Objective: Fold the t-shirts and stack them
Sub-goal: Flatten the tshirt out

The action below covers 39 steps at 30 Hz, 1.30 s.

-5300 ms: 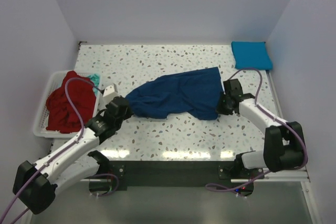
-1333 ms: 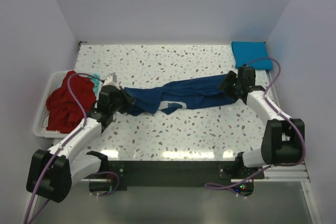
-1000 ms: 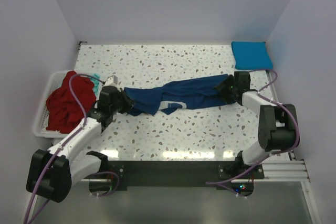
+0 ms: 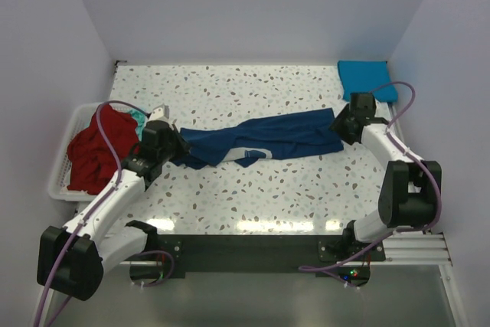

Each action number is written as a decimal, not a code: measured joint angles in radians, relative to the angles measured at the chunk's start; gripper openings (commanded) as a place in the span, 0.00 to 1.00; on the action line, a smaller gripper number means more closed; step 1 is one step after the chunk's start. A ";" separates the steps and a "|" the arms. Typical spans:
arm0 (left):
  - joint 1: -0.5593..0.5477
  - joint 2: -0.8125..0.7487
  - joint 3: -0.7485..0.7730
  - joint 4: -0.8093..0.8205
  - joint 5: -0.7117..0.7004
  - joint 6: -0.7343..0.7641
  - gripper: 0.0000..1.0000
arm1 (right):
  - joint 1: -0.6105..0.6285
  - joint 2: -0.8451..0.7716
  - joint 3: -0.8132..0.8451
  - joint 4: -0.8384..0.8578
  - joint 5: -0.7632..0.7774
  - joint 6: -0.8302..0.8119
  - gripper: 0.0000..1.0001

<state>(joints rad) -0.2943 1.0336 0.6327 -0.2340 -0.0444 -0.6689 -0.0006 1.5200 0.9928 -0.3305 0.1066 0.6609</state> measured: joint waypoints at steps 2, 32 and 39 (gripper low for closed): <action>0.000 0.000 0.000 0.000 0.000 0.000 0.00 | -0.016 0.000 -0.016 -0.019 -0.001 -0.008 0.50; 0.000 0.016 0.000 -0.001 0.015 0.000 0.00 | -0.242 0.225 -0.119 0.378 -0.361 -0.010 0.35; 0.000 0.016 0.000 -0.001 0.015 0.000 0.00 | -0.243 0.217 -0.122 0.358 -0.364 -0.043 0.17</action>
<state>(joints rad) -0.2943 1.0496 0.6323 -0.2352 -0.0296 -0.6693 -0.2432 1.7370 0.8703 0.0273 -0.2573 0.6182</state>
